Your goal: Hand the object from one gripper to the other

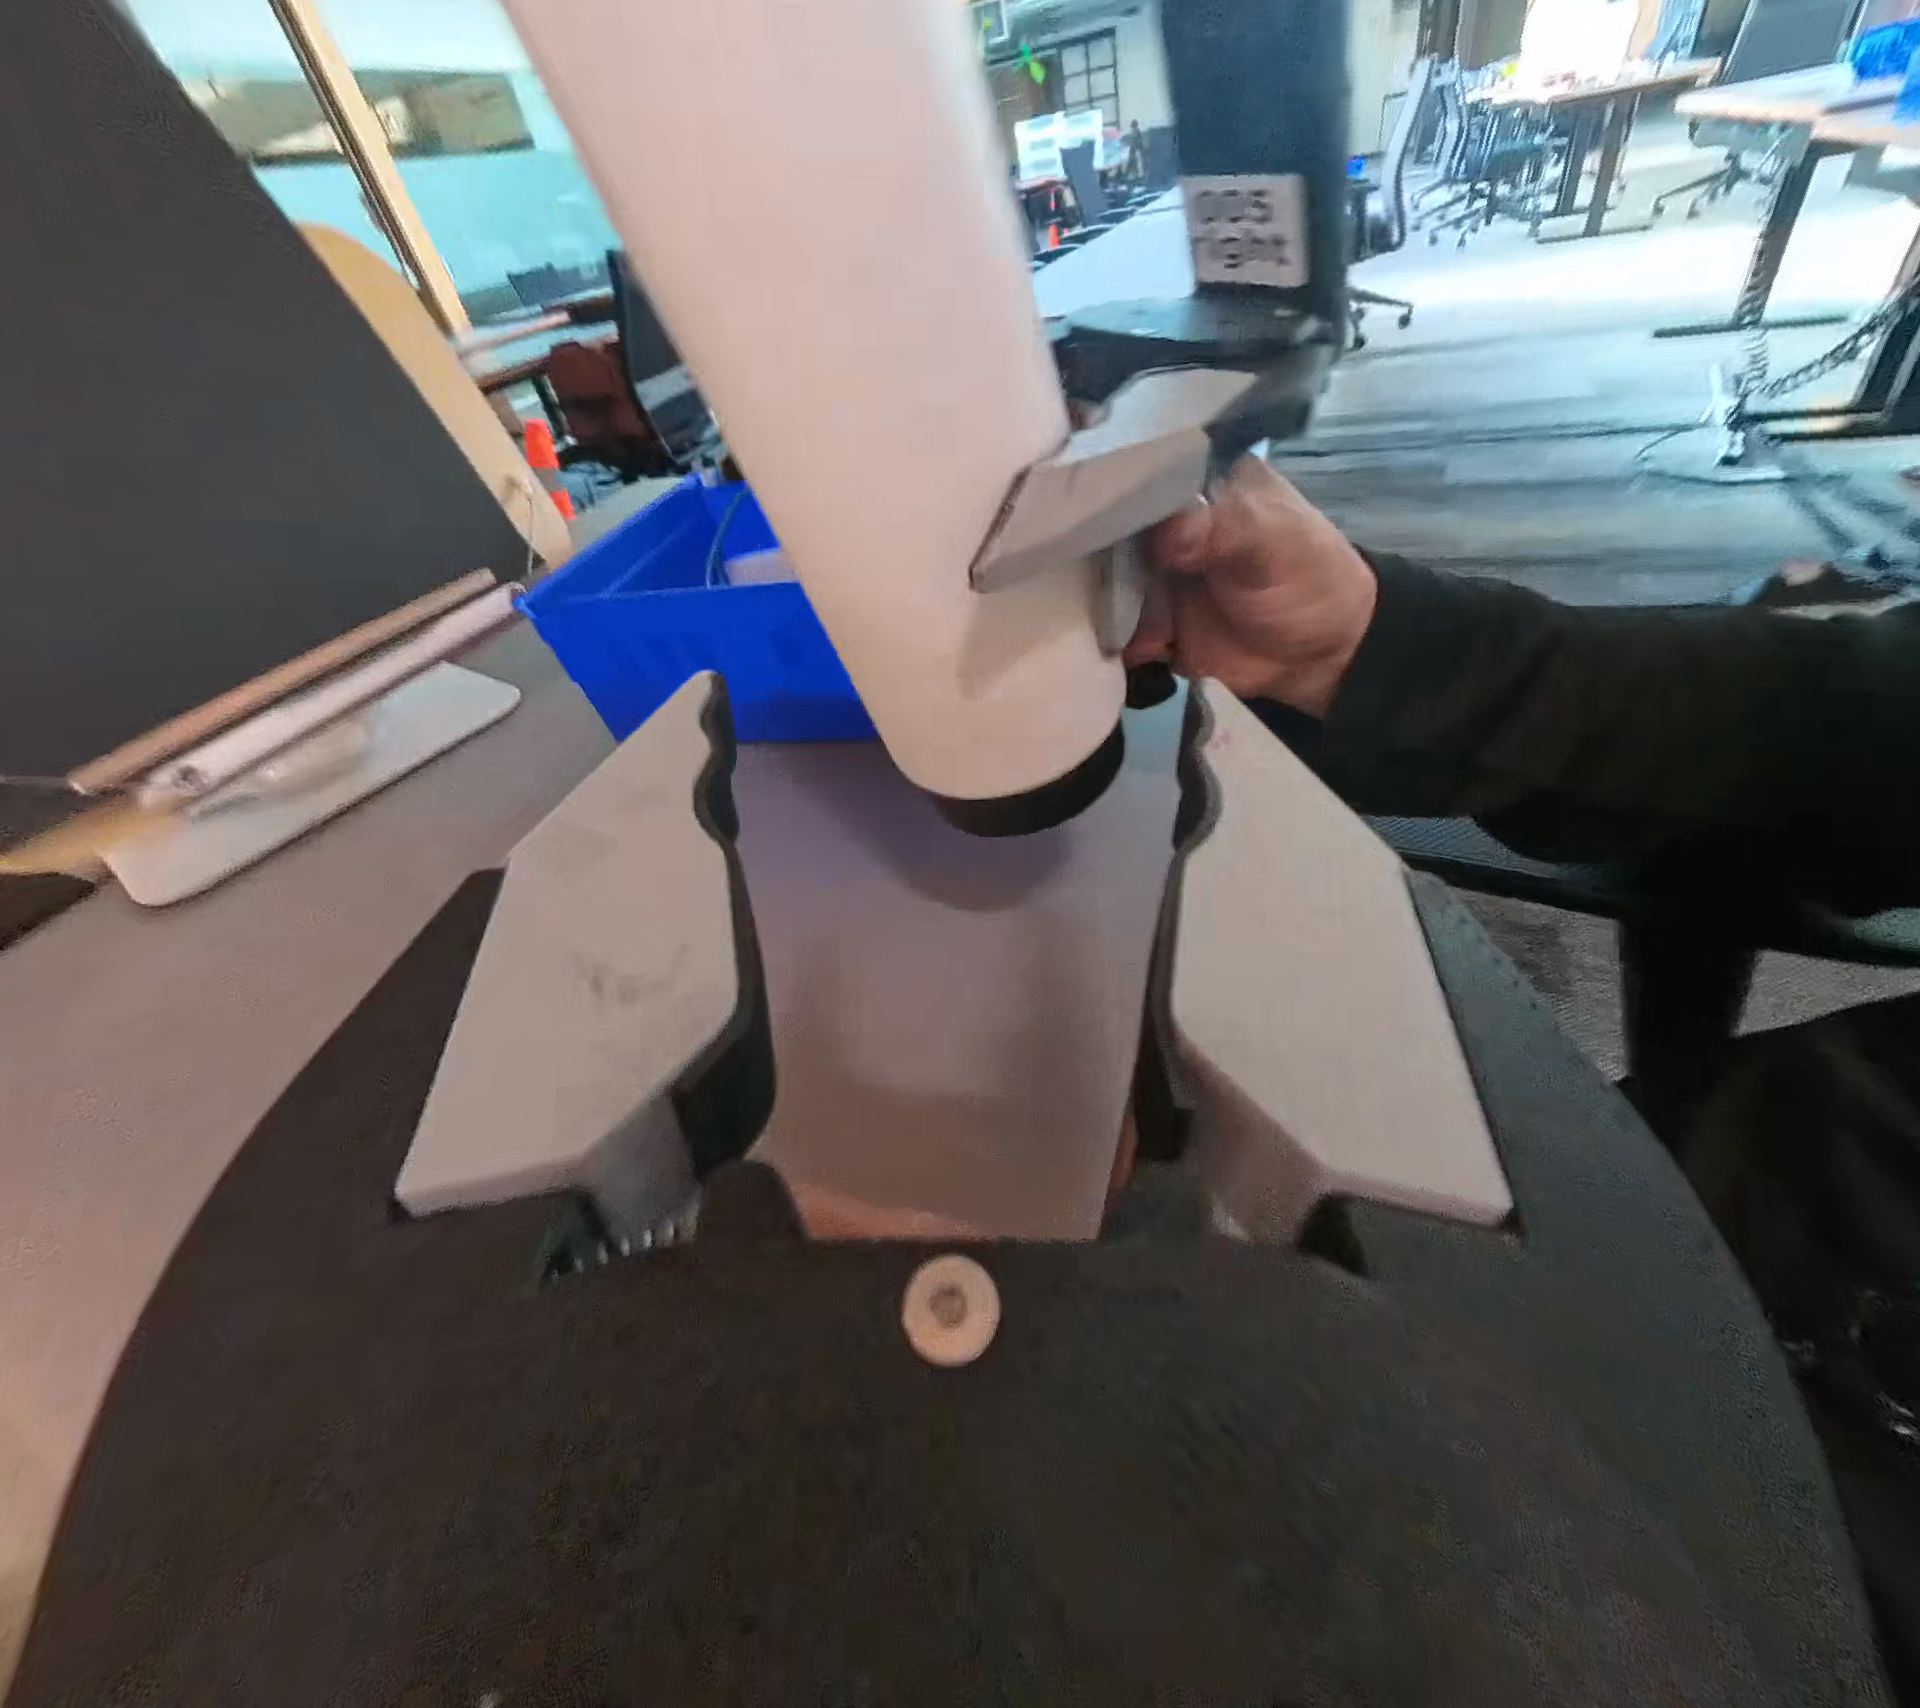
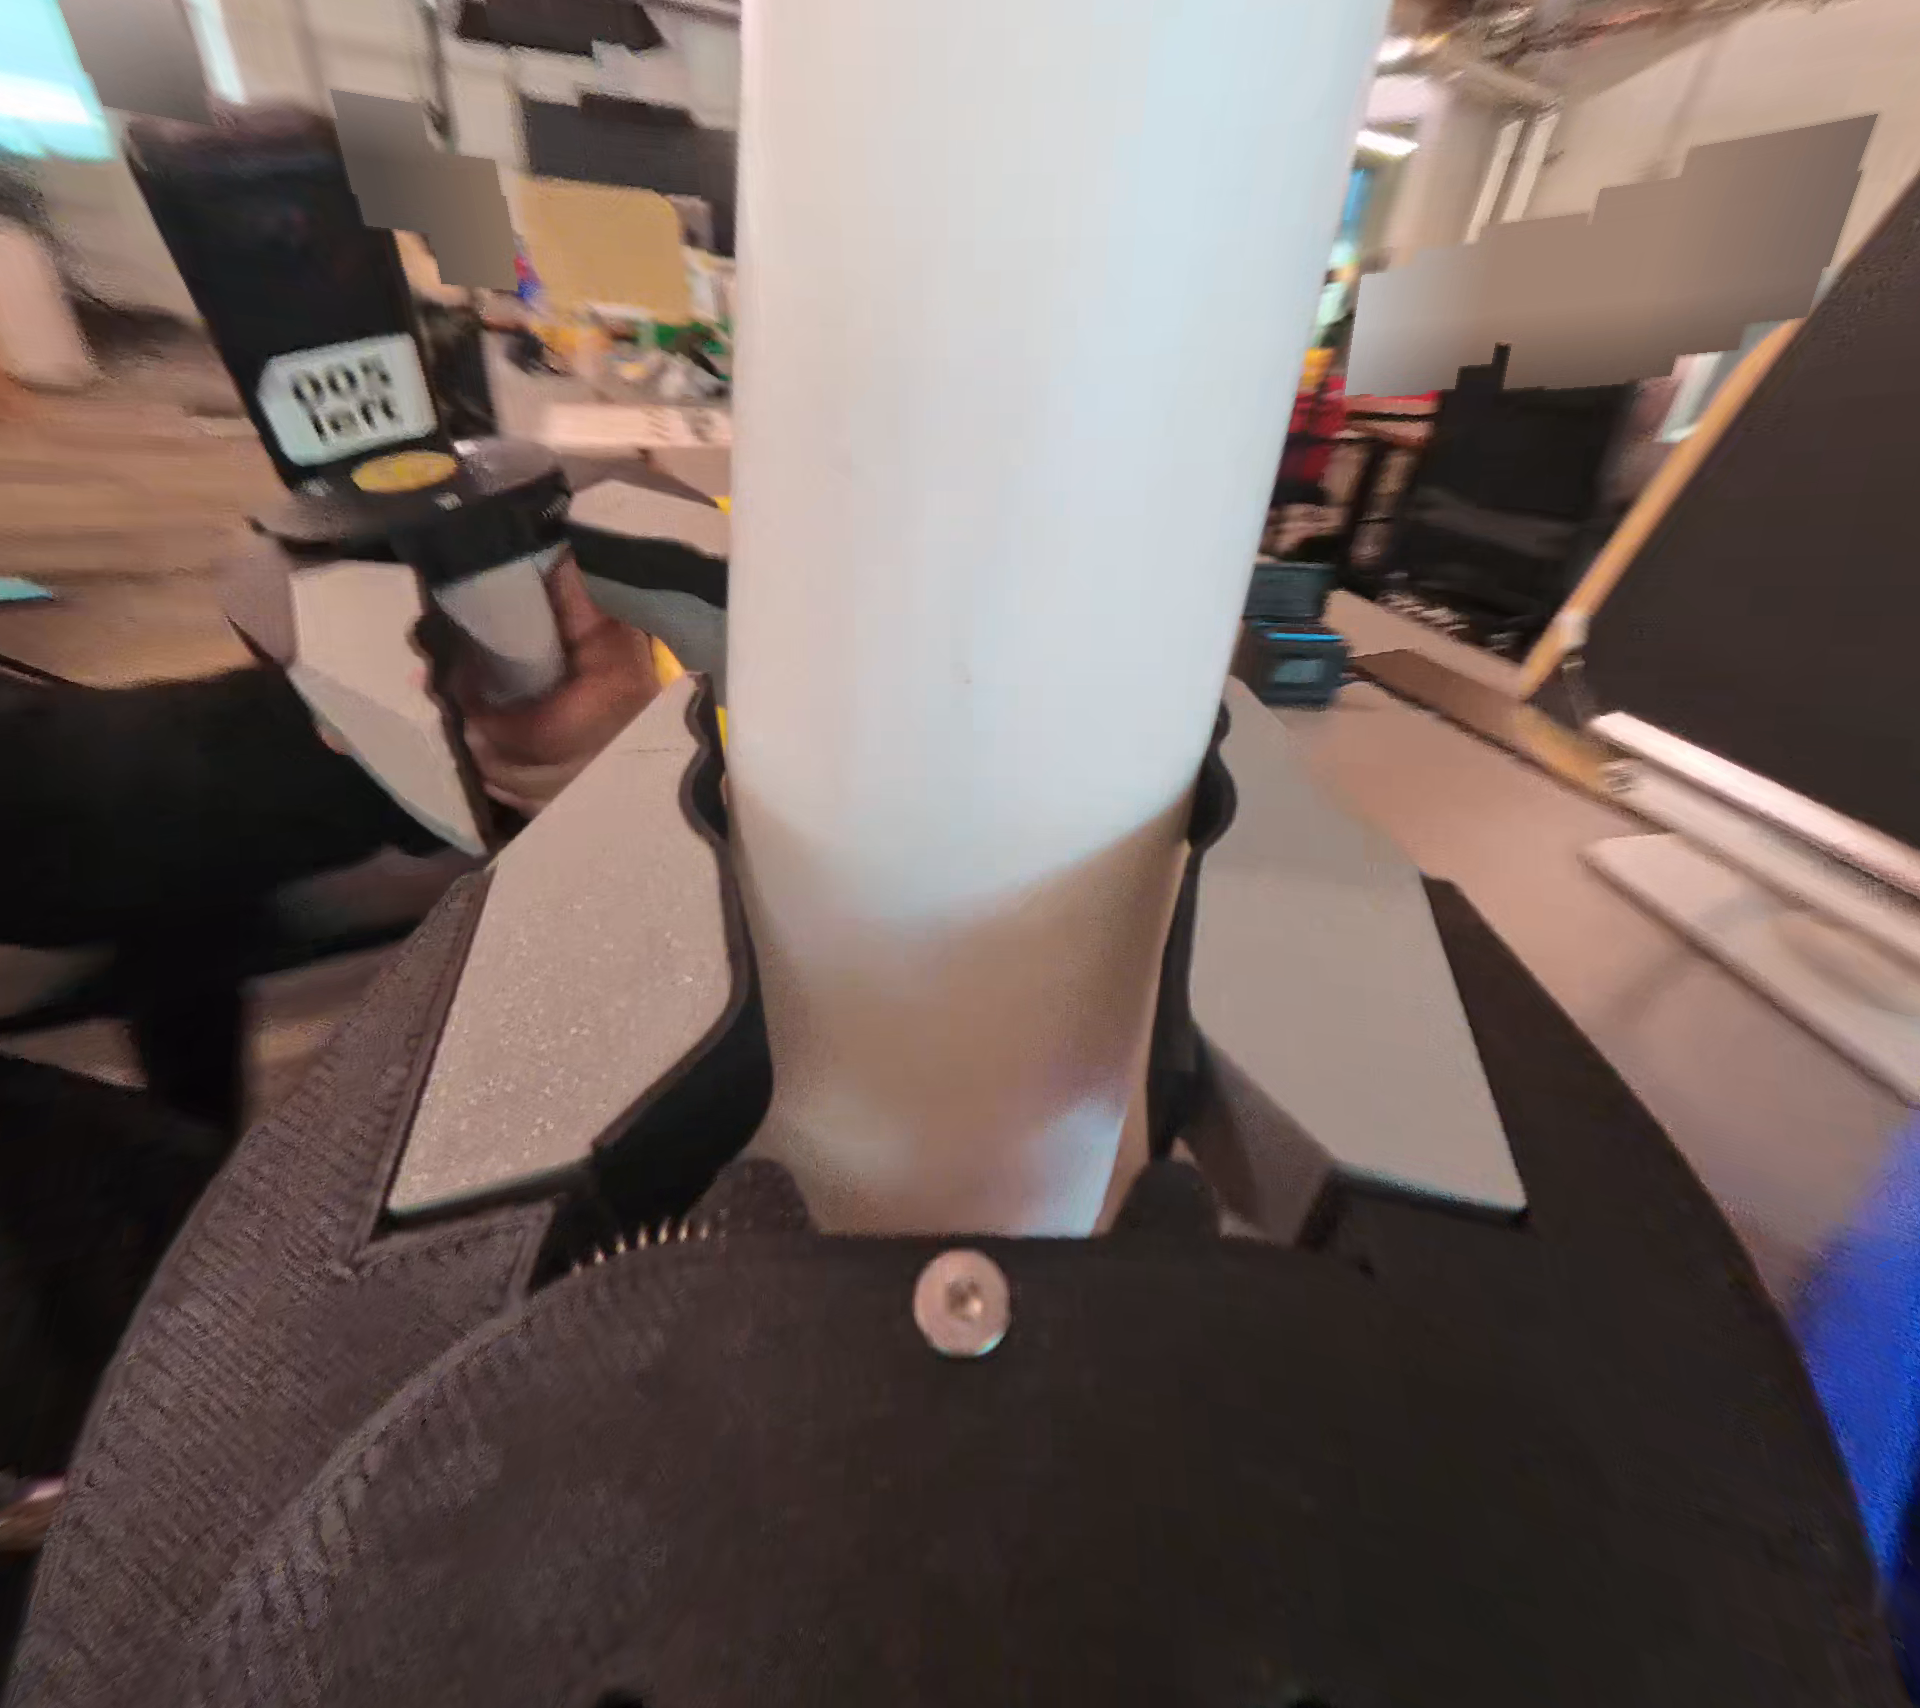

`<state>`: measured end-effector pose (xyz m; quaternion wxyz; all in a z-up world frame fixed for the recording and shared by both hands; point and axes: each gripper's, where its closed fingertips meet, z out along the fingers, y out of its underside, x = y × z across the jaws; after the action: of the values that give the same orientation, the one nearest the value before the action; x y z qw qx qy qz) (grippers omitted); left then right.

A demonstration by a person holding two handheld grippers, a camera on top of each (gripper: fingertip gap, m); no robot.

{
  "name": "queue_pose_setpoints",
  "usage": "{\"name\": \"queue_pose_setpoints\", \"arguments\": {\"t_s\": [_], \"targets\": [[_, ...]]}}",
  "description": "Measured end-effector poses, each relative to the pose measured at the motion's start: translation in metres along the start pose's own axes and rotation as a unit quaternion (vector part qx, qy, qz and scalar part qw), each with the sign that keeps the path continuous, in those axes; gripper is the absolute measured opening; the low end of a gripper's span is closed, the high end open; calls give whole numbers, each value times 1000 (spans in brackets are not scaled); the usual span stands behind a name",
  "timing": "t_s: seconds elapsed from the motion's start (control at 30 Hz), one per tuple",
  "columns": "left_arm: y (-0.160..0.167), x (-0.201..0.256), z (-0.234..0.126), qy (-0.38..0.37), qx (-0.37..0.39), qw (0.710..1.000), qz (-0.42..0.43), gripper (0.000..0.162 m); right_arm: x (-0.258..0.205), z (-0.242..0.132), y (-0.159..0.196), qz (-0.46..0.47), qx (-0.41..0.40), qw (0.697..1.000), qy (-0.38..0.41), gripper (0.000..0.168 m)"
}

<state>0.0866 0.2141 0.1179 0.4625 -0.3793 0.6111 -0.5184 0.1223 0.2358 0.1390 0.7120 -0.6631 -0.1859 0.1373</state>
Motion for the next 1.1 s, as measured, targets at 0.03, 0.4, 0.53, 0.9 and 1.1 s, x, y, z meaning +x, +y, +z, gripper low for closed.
{"name": "queue_pose_setpoints", "arguments": {"t_s": [0.03, 0.4, 0.53, 0.9, 1.1], "targets": [[2, -3, 0, 1, 0, 1000, -16, 84, 1, 0, 1, -36, -5, 999, 19, 89], [-20, 37, -6, 75, 49, 995, 40, 96, -74, 13, 29, -261, -62, 959, -96, 90], [-8, 51, -2, 44, 22, 981, 190, 98, -91, 21, 63, -303, -142, 934, -126, 89], [-12, 35, -8, -117, -34, 850, 513, 96, -67, 13, 70, -267, -163, 943, -112, 72], [-5, 35, -10, -160, -37, 730, 663, 97, -61, 2, 68, -53, -156, 968, -191, 84]]}}
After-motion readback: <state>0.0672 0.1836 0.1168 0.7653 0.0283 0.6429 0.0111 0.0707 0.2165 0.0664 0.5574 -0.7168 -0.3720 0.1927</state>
